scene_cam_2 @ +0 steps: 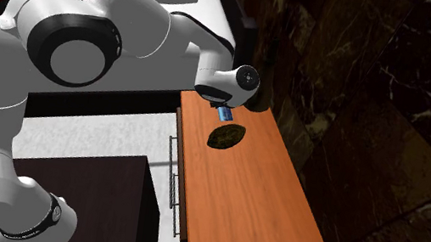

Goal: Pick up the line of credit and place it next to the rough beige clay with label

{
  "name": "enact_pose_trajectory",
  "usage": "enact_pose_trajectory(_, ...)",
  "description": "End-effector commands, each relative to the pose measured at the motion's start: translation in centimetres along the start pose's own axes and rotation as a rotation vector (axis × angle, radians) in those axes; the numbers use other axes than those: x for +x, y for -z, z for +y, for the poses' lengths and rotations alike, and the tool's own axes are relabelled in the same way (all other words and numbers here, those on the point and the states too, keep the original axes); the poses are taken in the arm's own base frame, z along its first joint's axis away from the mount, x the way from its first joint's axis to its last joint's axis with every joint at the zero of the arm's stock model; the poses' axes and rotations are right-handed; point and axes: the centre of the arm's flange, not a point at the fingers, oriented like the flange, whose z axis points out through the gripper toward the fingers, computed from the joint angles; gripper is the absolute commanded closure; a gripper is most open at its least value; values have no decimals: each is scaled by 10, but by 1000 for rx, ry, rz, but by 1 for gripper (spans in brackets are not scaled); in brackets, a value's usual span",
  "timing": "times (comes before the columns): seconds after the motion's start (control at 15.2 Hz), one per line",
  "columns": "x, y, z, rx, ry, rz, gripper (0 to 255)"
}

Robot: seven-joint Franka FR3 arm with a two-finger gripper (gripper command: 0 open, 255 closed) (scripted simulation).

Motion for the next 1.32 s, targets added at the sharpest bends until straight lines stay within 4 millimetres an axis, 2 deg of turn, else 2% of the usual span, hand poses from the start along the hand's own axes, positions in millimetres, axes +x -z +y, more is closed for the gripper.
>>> enact_pose_trajectory(0.0, 0, 0, 0, 0, 0, 0, 255)
enact_pose_trajectory(0.53, 0, 0, 0, 0, 0, 0, 255)
enact_pose_trajectory(1.25, 32, 48, 0, 0, 0, 0, 255)
